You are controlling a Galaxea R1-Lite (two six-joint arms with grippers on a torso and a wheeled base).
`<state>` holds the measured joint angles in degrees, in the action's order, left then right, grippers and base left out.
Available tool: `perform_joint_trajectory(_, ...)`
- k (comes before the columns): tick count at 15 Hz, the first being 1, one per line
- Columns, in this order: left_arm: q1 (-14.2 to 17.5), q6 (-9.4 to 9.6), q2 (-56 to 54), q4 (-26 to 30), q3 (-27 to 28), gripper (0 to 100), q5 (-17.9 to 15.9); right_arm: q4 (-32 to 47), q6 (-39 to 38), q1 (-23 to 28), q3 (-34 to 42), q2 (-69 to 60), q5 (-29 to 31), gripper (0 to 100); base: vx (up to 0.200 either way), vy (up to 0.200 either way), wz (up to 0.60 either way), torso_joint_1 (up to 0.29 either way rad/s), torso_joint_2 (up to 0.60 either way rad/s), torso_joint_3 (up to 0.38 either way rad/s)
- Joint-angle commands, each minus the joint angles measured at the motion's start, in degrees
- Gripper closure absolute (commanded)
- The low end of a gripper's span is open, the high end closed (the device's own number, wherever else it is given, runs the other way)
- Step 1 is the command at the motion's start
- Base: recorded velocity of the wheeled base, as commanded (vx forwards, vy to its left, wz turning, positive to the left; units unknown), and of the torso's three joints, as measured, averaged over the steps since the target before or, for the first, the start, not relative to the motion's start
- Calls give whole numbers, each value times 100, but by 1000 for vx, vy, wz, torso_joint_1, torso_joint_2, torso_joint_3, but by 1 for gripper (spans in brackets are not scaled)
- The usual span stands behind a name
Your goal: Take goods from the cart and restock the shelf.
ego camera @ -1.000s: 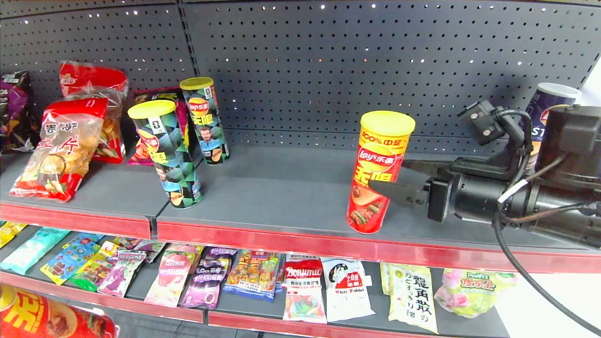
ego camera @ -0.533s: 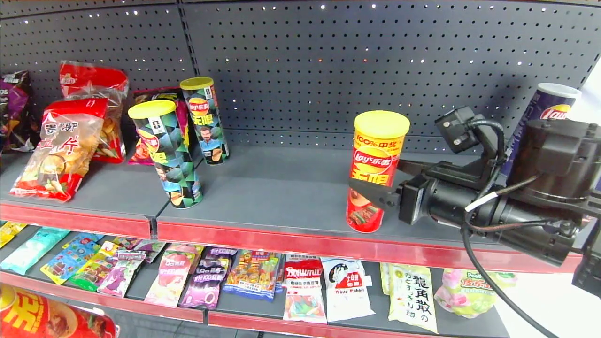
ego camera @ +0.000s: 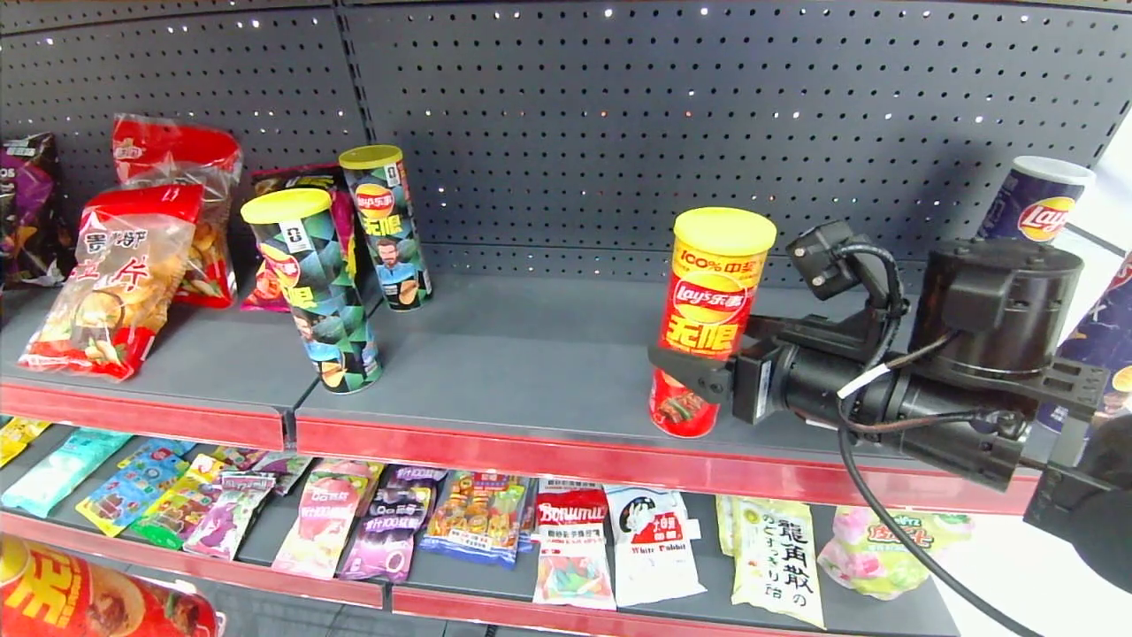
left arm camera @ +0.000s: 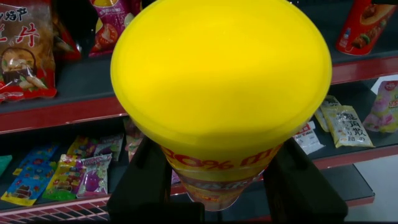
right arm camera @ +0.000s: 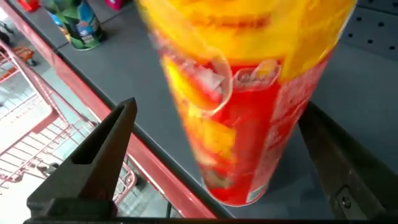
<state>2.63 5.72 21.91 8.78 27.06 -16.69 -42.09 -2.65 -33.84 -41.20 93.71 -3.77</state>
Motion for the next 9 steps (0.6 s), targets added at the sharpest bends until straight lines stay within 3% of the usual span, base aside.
perform_joint_trajectory(1,0,0,7,1,1,100,-1,-1,-8,97,-46,95,-10,0,0,0,0,0,0,0)
perform_joint_trajectory(9,0,0,7,1,10,100,-1,-9,-8,202,-415,359,-72,0,0,0,0,0,0,0)
